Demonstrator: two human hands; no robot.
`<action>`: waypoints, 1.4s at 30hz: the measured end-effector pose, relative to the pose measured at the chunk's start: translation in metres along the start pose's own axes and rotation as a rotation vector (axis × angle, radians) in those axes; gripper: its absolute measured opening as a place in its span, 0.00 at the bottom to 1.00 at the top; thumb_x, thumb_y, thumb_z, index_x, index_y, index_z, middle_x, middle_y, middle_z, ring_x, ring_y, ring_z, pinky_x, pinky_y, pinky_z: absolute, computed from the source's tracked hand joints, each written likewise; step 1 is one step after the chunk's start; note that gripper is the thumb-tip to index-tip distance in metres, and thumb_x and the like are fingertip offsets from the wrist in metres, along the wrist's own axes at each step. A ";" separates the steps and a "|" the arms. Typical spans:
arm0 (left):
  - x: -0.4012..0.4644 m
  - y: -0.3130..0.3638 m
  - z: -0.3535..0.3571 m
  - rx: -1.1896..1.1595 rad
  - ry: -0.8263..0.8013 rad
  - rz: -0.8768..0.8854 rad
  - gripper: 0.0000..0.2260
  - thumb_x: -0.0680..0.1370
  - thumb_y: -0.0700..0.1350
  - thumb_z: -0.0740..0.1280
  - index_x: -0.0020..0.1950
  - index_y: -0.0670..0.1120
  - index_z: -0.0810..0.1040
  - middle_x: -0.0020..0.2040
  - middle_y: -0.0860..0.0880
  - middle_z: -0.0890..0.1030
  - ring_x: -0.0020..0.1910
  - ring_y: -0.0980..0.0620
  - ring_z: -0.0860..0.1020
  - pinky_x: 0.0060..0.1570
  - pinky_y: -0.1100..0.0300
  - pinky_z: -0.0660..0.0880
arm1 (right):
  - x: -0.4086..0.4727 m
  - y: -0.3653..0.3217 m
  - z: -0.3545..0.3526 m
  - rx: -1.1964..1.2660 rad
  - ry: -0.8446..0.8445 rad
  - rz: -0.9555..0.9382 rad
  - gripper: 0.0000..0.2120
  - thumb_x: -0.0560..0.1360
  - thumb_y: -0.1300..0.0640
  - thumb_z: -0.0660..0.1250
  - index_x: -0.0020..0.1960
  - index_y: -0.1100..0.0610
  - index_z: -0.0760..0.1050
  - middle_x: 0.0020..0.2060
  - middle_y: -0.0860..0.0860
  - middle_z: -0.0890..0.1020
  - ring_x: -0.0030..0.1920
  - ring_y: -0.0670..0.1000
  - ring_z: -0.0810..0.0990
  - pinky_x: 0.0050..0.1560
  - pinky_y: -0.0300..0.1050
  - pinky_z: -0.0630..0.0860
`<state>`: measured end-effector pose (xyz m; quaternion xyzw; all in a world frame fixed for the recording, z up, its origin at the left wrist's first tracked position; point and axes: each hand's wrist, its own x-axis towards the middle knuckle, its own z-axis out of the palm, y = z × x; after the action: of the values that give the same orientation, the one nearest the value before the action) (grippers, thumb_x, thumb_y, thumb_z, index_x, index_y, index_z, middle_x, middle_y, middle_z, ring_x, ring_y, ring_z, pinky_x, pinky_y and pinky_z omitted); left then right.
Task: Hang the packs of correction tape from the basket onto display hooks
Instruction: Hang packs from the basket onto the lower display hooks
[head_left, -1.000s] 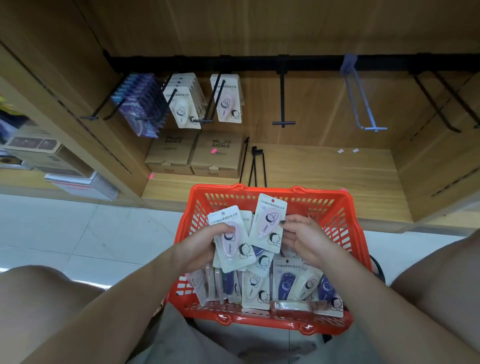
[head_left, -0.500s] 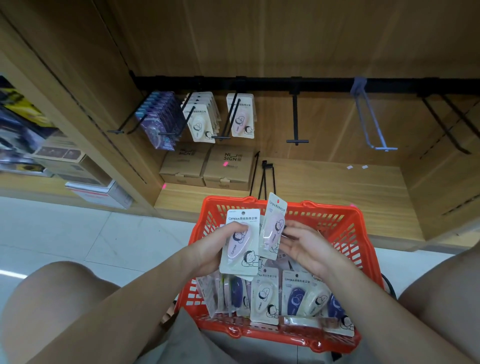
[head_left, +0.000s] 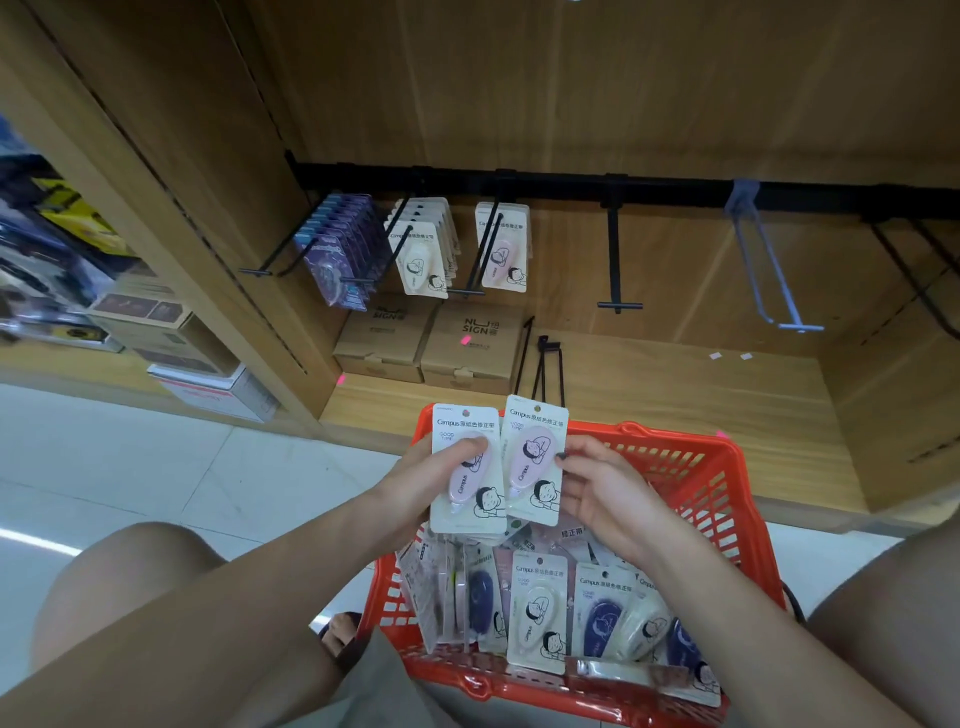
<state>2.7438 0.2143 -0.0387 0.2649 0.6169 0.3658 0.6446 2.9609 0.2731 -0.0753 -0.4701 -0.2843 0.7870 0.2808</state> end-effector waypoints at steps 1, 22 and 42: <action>-0.001 0.000 -0.001 -0.004 0.002 -0.003 0.16 0.81 0.53 0.70 0.68 0.53 0.79 0.58 0.49 0.87 0.58 0.45 0.86 0.66 0.41 0.78 | 0.000 -0.001 0.004 -0.014 0.001 -0.006 0.12 0.84 0.69 0.59 0.64 0.64 0.75 0.56 0.63 0.86 0.52 0.59 0.86 0.52 0.58 0.84; 0.014 0.024 -0.030 -0.053 0.061 0.127 0.15 0.82 0.51 0.69 0.67 0.50 0.80 0.59 0.45 0.86 0.57 0.41 0.86 0.62 0.38 0.80 | 0.004 -0.023 0.043 -0.193 -0.091 -0.040 0.17 0.82 0.68 0.62 0.67 0.56 0.77 0.60 0.58 0.86 0.59 0.61 0.85 0.58 0.68 0.81; 0.025 0.062 -0.046 -0.205 0.358 0.192 0.07 0.80 0.51 0.69 0.58 0.55 0.79 0.46 0.51 0.89 0.42 0.47 0.88 0.41 0.53 0.82 | 0.056 -0.067 0.105 -0.294 0.083 -0.357 0.11 0.81 0.63 0.68 0.62 0.54 0.79 0.55 0.51 0.88 0.60 0.55 0.85 0.68 0.65 0.76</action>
<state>2.6890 0.2661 -0.0091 0.1862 0.6531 0.5274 0.5106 2.8560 0.3394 -0.0191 -0.4803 -0.4627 0.6549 0.3554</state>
